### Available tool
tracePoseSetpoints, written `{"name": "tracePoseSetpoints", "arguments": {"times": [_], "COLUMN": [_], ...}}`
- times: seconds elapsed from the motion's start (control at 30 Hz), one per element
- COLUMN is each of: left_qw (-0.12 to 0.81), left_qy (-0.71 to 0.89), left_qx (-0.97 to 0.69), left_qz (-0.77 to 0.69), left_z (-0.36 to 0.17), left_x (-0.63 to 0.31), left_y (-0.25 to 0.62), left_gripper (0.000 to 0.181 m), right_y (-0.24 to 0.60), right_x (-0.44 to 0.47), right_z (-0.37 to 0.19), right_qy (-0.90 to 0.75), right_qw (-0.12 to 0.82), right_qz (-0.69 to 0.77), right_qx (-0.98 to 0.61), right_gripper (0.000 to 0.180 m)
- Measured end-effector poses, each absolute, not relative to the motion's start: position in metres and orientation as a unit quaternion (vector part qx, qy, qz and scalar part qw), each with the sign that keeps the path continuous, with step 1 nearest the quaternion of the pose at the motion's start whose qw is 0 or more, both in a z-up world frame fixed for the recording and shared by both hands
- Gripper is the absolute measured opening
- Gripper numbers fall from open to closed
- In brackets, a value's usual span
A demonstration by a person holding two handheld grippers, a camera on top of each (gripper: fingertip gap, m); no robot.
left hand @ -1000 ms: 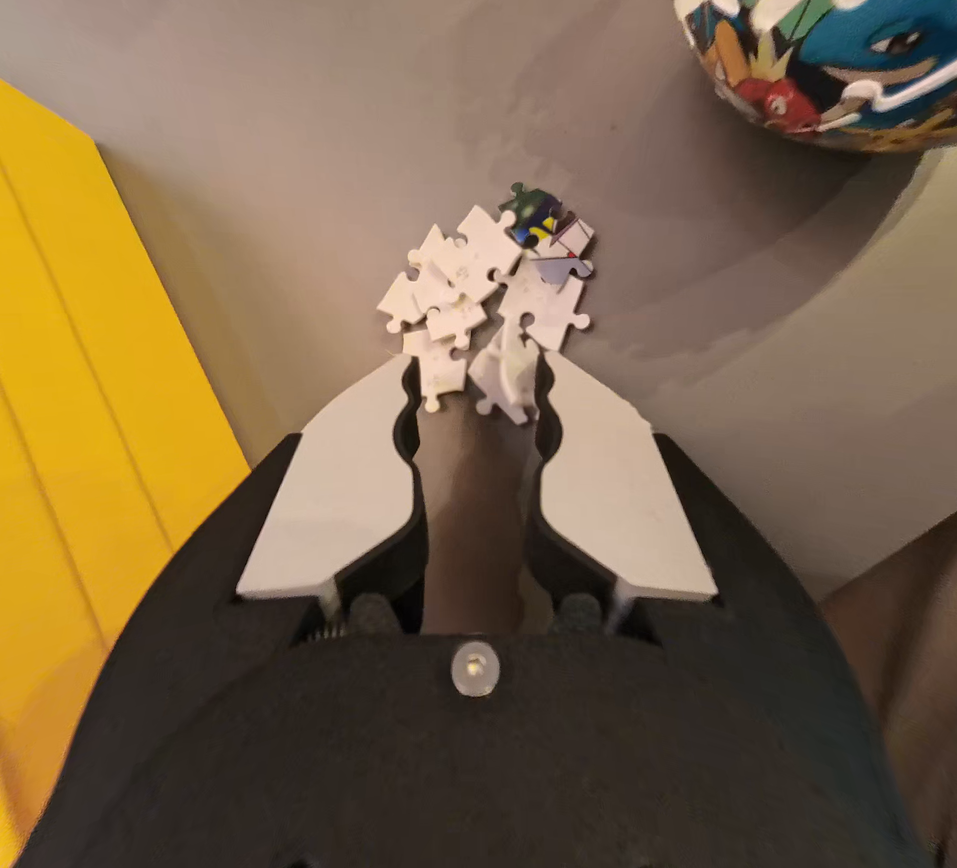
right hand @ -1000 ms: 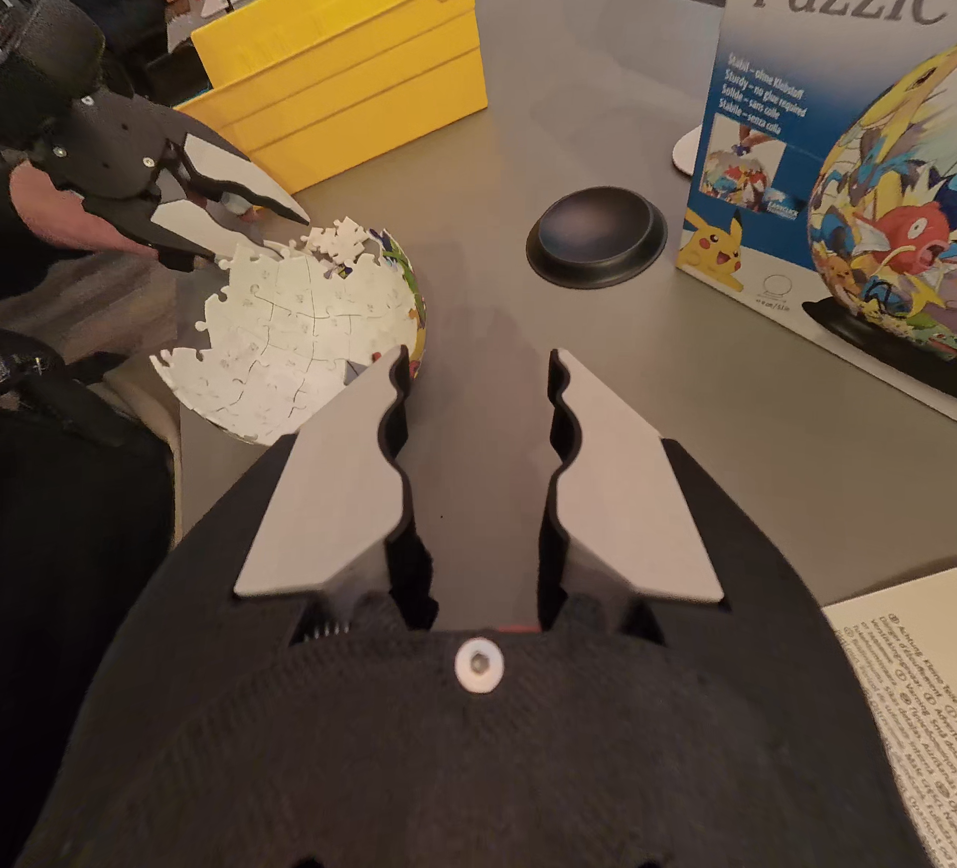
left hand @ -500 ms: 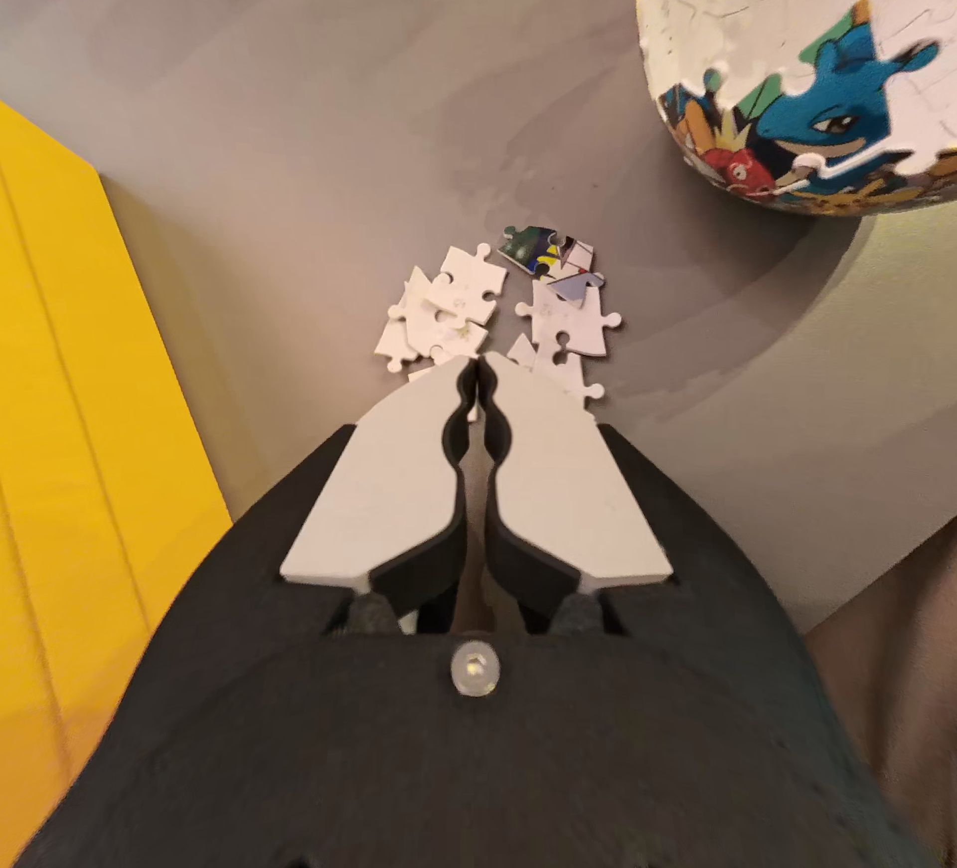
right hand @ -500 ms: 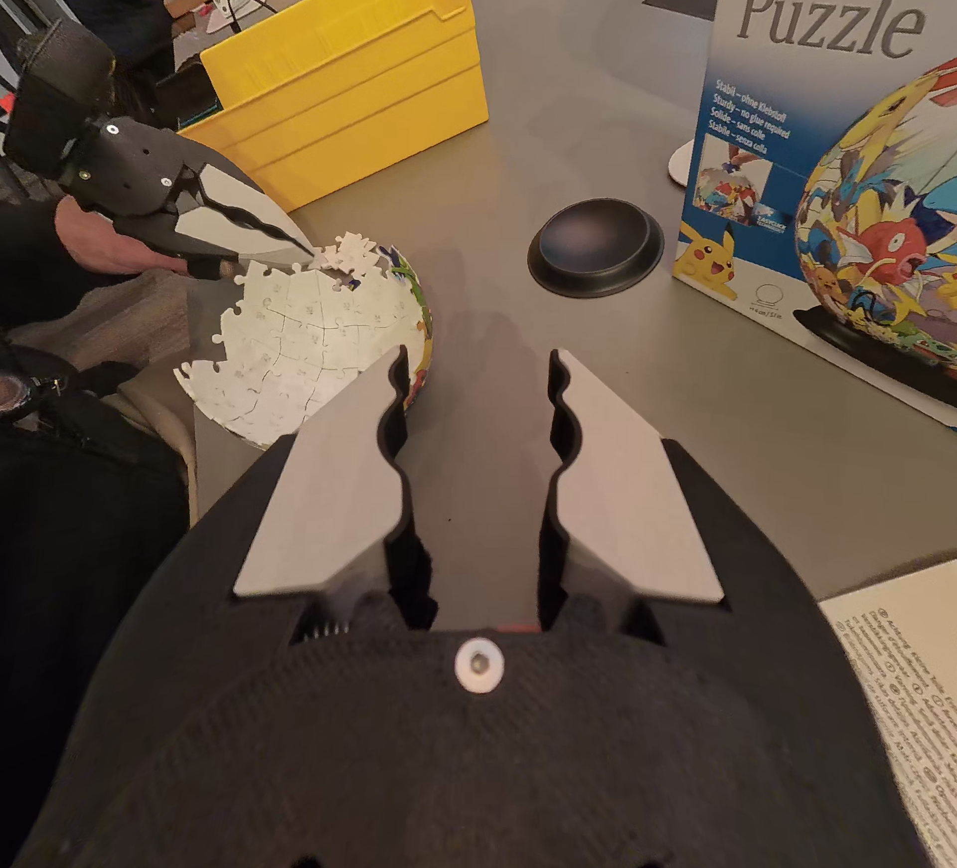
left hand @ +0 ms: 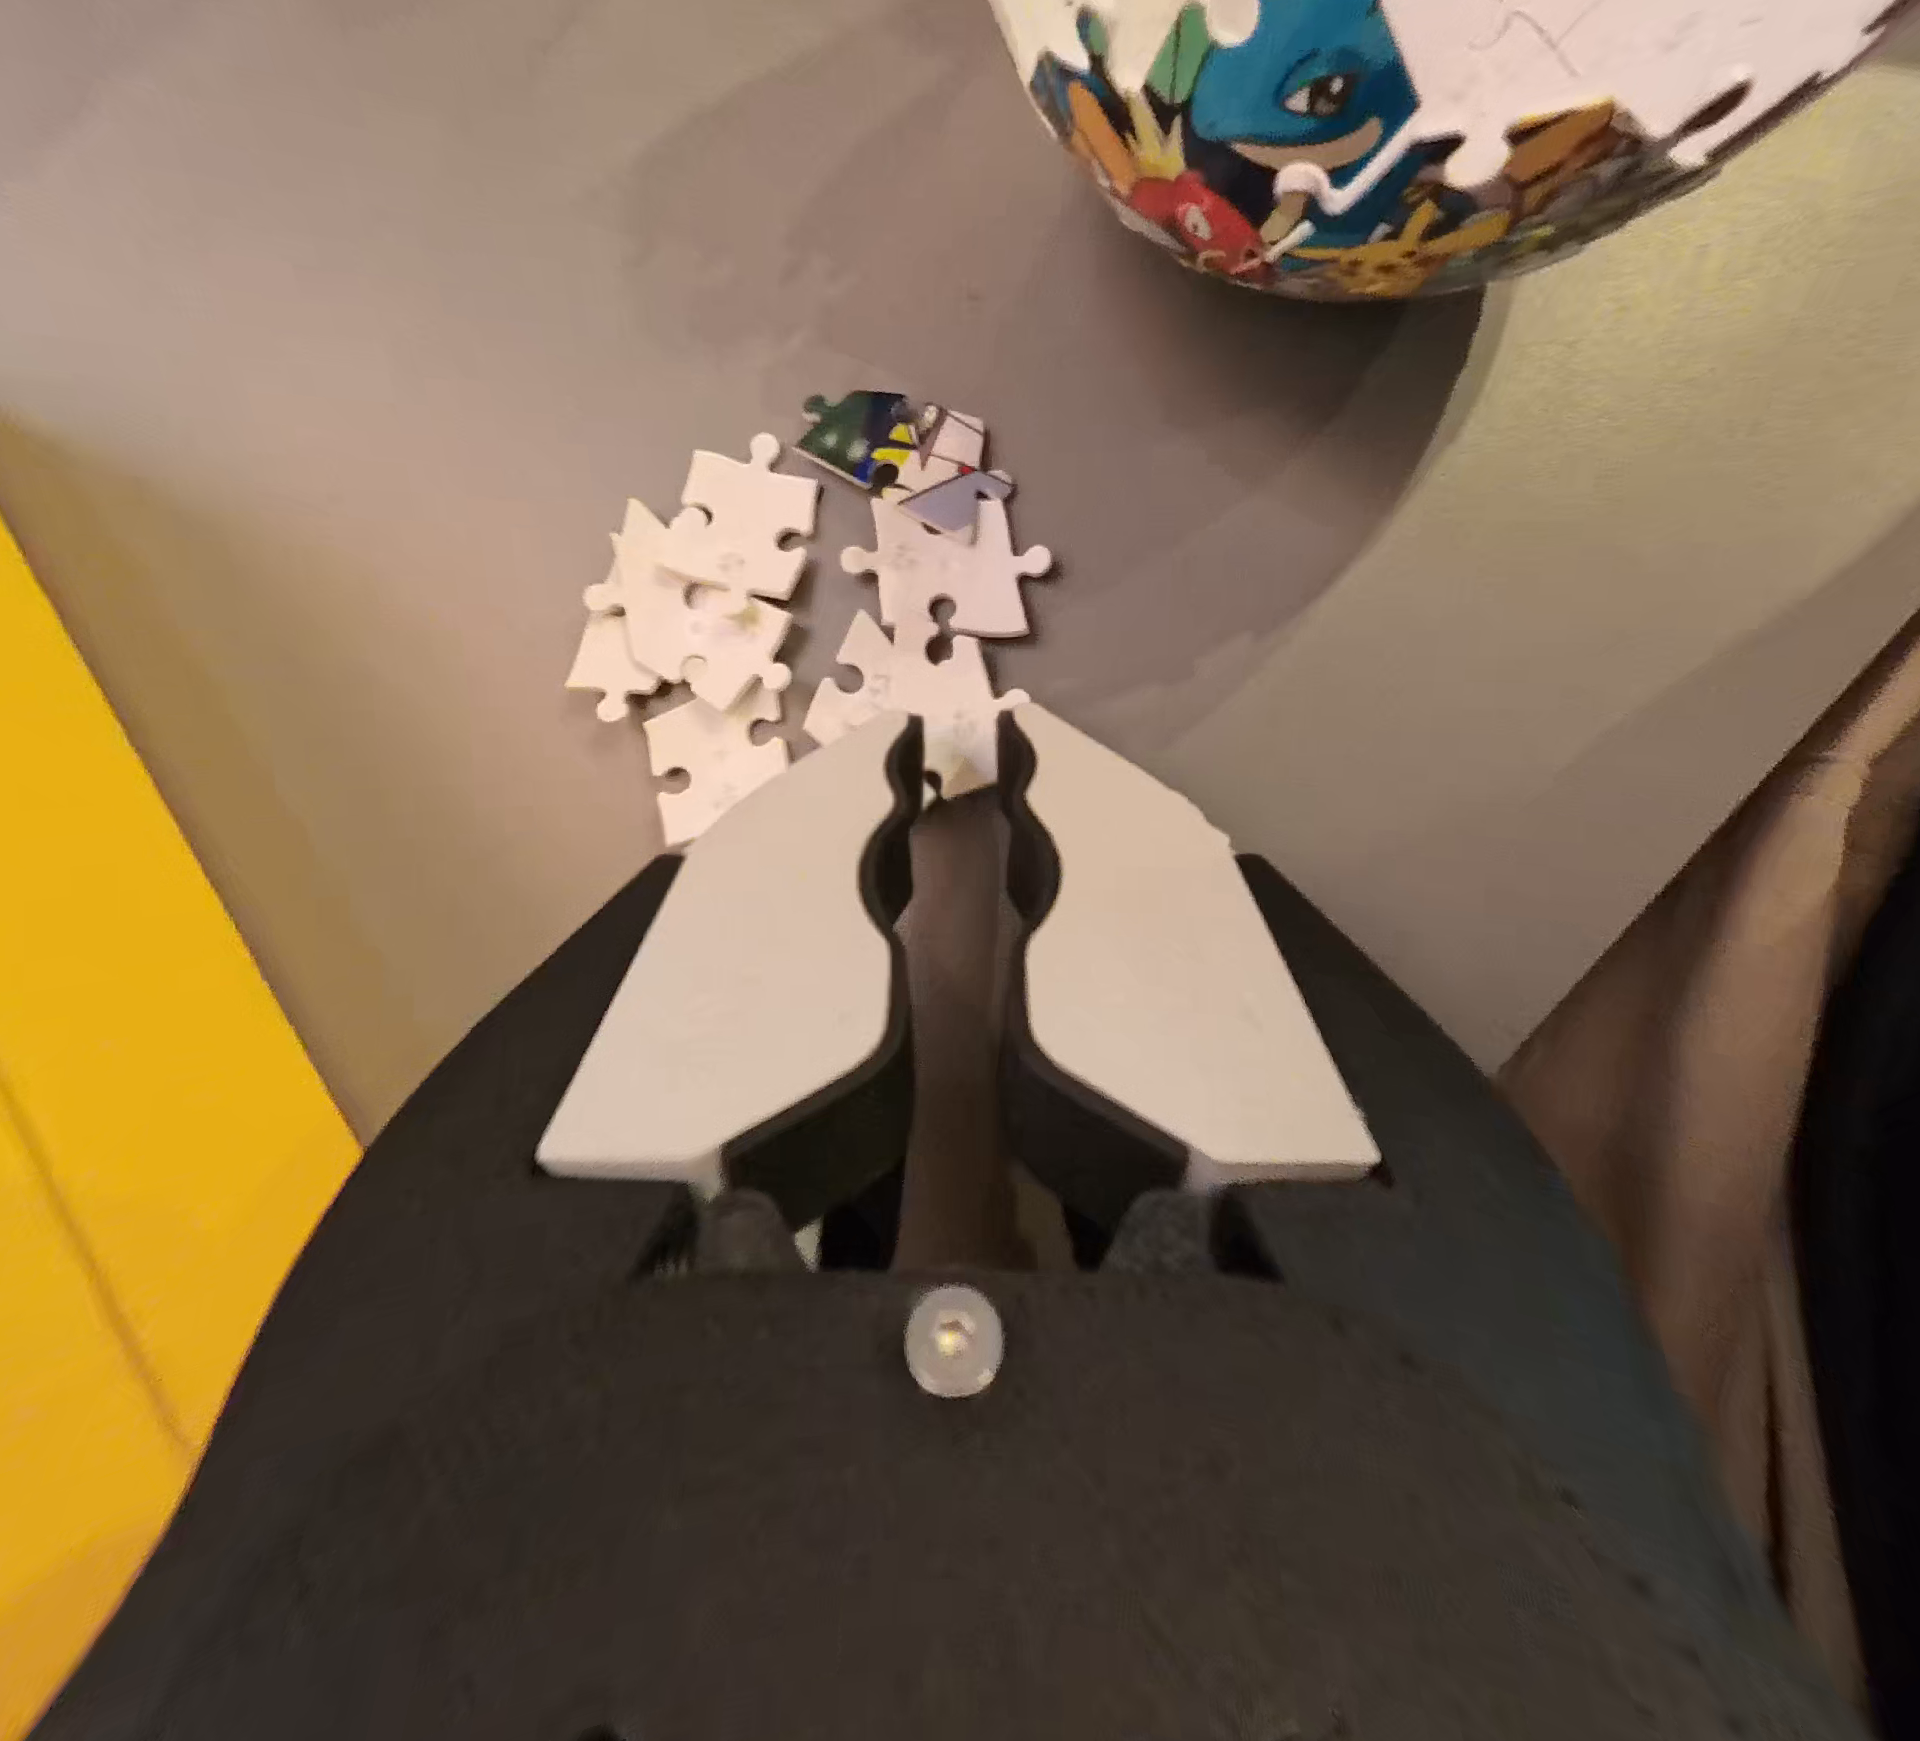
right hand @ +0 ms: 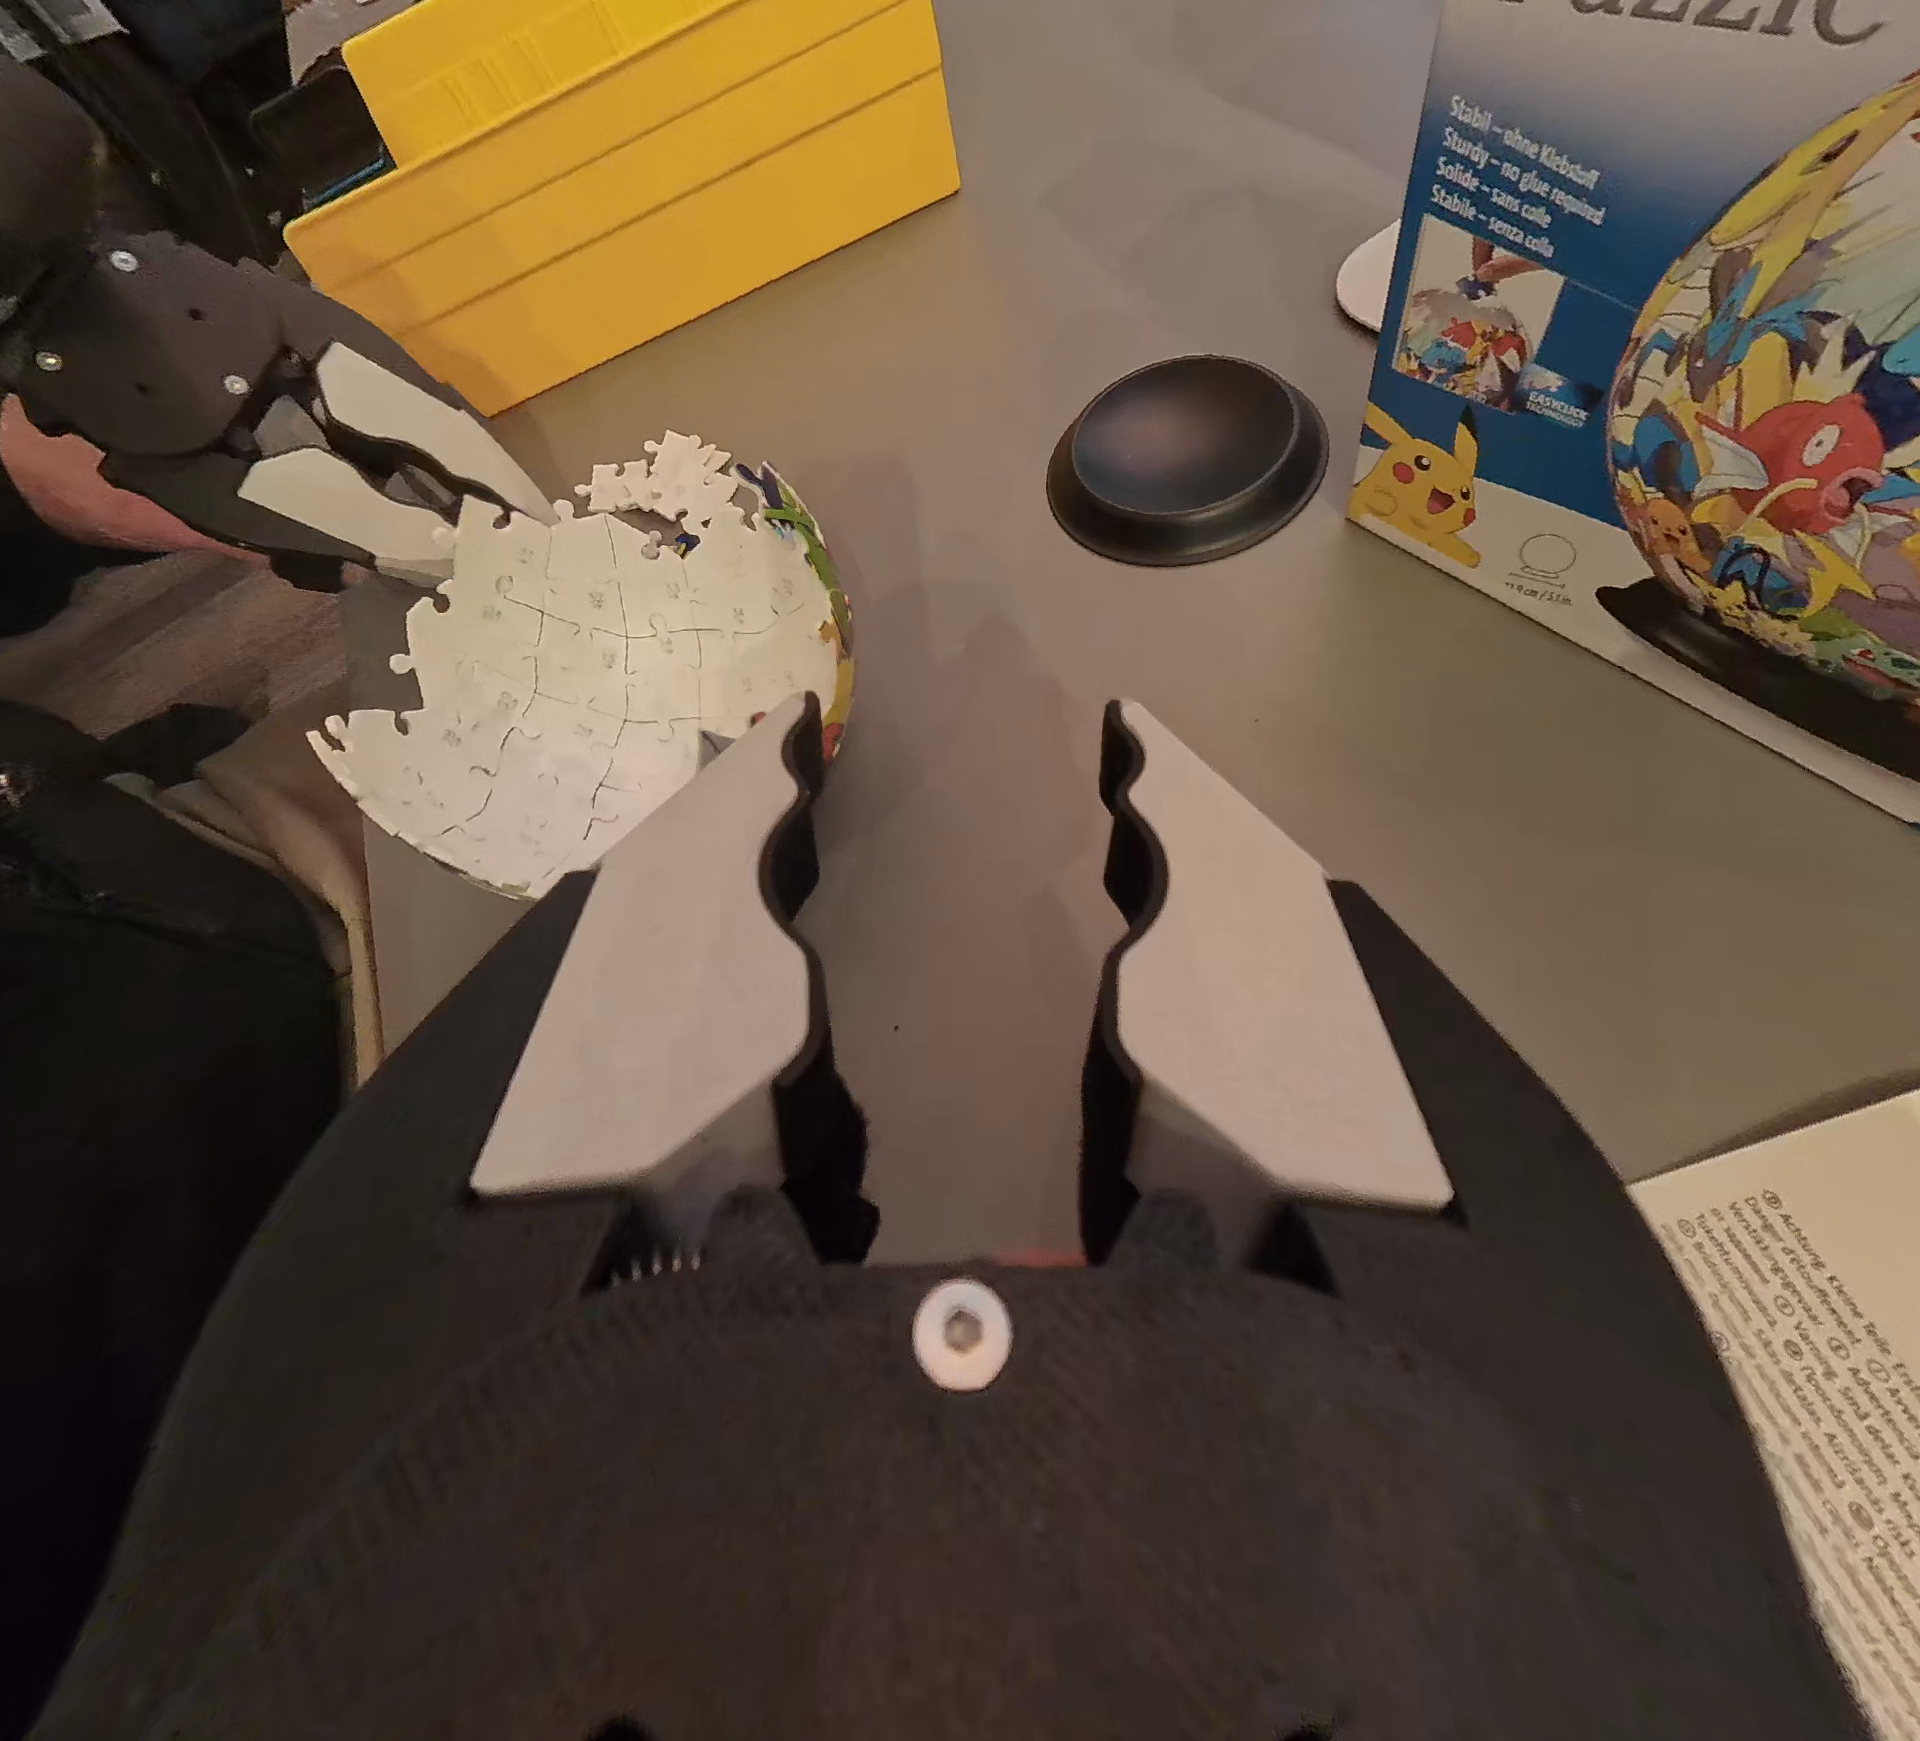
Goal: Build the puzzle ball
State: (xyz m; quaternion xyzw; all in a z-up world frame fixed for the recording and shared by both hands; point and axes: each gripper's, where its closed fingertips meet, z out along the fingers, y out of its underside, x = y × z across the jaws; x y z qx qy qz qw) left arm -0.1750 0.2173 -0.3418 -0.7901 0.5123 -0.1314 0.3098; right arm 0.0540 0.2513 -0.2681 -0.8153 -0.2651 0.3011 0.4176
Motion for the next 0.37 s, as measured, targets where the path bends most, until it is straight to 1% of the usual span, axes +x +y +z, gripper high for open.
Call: {"name": "tracePoseSetpoints", "arguments": {"times": [0.03,0.07,0.17,0.3,0.37], "left_qw": [0.316,0.323,0.335,0.336,0.322], "left_qy": [0.506,0.499,0.483,0.488,0.501], "left_qx": [-0.792,-0.795,-0.800,-0.798,-0.797], "left_qz": [-0.126,-0.120,-0.120,-0.107,-0.106], "left_z": [-0.340,-0.338,-0.335,-0.340,-0.345], "left_x": [-0.176,-0.178,-0.182,-0.183,-0.181], "left_y": [0.220,0.223,0.229,0.233,0.229], "left_gripper": [0.018,0.023,0.030,0.034,0.031], "right_y": [0.252,0.252,0.252,0.251,0.250], "right_x": [0.055,0.056,0.058,0.057,0.056], "right_z": [-0.269,-0.270,-0.270,-0.269,-0.269], "right_qy": [-0.262,-0.259,-0.254,-0.250,-0.251], "right_qw": [0.416,0.415,0.413,0.412,0.411], "right_qz": [0.299,0.296,0.290,0.282,0.277], "right_qx": [-0.818,-0.820,-0.825,-0.830,-0.831], "right_gripper": [0.052,0.052,0.052,0.052,0.052]}}
